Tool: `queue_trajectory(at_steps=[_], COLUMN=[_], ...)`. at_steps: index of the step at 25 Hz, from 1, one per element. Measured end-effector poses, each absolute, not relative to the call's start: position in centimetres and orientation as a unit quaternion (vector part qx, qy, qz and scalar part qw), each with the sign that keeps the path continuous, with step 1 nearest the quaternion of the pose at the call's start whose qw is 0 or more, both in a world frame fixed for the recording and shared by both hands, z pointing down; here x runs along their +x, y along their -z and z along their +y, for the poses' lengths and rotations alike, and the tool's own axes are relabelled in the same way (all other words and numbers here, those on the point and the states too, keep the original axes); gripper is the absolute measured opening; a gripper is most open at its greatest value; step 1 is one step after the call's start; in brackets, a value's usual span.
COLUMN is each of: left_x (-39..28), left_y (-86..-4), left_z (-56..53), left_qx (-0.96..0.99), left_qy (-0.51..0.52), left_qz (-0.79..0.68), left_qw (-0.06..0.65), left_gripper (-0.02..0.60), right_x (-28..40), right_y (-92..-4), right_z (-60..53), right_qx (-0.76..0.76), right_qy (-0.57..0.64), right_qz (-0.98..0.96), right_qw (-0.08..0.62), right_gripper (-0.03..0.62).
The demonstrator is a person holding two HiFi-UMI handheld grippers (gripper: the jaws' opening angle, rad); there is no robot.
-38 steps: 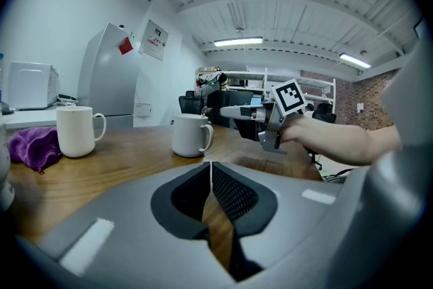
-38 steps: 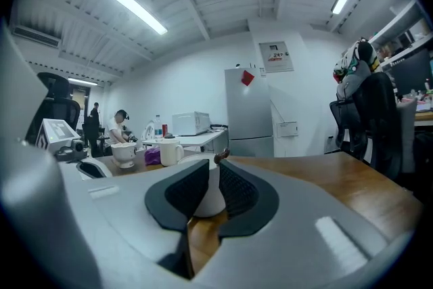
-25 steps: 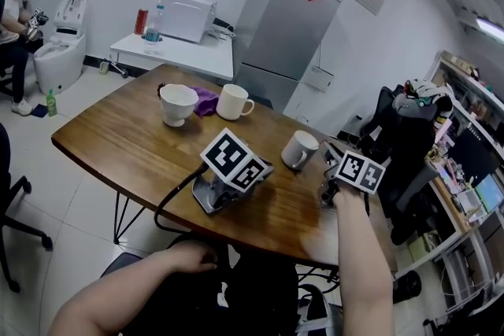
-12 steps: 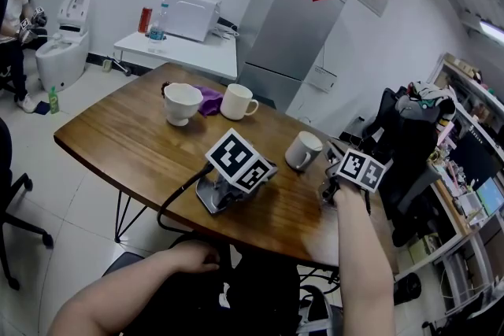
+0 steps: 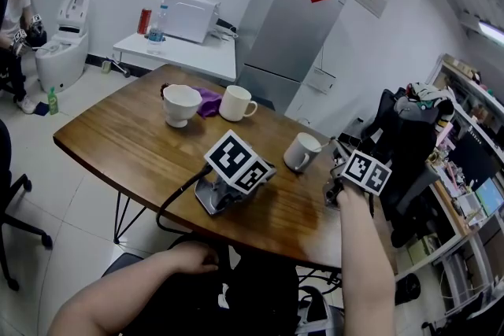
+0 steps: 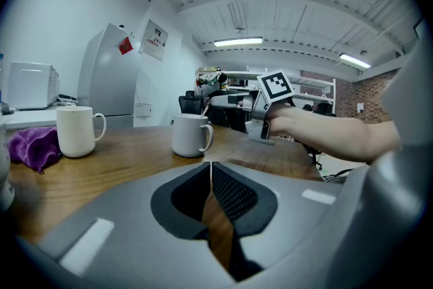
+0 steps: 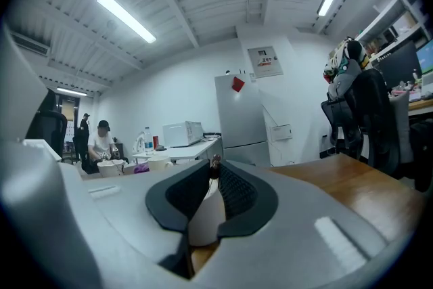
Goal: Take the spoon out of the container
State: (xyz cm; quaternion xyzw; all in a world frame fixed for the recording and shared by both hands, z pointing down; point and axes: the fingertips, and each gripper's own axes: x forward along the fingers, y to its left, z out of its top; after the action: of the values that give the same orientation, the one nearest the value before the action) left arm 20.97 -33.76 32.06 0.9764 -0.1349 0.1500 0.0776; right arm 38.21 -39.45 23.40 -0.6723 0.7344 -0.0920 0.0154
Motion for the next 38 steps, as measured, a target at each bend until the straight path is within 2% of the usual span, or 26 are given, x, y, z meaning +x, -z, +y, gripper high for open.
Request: queue_trajectory(at_steps=[23, 29, 38], left_x=[21.0, 20.9, 20.9], left_y=[-31.9, -32.0, -32.0], left_z=[-33.8, -33.9, -33.8], left_qx=[0.976, 0.976, 0.976], left_qy=[-0.15, -0.15, -0.149], left_qz=[-0.135, -0.135, -0.135], left_qw=[0.077, 0.078, 0.078], left_gripper=[0.012, 0.012, 0.012], right_x=[42.0, 44.8, 46.8], right_y=[-15.2, -17.3, -23.2], right_z=[-34.9, -34.0, -34.2], right_qx=[-0.674, -0.694, -0.717], right_qy=[0.032, 0.048, 0.097], right_qz=[0.729, 0.708, 0.686], right_qw=[0.118, 0.118, 0.08], right_gripper=[0.041, 0.041, 0.041])
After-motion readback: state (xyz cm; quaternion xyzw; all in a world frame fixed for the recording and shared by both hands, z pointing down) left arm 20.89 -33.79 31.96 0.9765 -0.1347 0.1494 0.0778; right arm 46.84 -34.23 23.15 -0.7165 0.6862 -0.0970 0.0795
